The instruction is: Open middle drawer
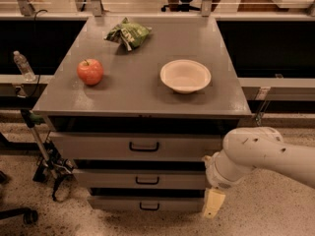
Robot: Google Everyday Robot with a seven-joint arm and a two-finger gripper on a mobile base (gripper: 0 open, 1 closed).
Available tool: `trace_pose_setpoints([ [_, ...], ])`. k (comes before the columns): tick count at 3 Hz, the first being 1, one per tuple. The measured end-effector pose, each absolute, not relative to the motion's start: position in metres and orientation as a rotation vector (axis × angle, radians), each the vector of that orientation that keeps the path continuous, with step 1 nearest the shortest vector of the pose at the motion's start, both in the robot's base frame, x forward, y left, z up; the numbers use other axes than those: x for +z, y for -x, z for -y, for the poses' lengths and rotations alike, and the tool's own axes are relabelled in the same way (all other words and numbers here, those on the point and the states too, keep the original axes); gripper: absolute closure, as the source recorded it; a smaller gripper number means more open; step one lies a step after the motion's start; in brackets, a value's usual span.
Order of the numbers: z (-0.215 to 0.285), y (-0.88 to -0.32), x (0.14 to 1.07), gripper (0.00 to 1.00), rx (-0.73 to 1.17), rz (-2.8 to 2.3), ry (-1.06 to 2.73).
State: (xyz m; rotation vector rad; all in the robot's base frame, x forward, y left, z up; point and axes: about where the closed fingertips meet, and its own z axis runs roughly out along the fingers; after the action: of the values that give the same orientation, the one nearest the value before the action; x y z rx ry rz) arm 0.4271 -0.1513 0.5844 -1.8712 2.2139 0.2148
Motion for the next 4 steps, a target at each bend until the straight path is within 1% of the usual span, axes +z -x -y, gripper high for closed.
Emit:
trace_pose_setpoints([
  [1,0.137,-0.434,0.534,0.00,0.179,-2.189,1.916],
  [2,0.137,-0.434,0.534,0.00,0.179,-2.189,1.916],
  [3,0.155,-0.475,0.497,0.00,0.167,-2.231,1.933],
  [4,0.155,-0.475,0.497,0.00,0.167,-2.231,1.933],
])
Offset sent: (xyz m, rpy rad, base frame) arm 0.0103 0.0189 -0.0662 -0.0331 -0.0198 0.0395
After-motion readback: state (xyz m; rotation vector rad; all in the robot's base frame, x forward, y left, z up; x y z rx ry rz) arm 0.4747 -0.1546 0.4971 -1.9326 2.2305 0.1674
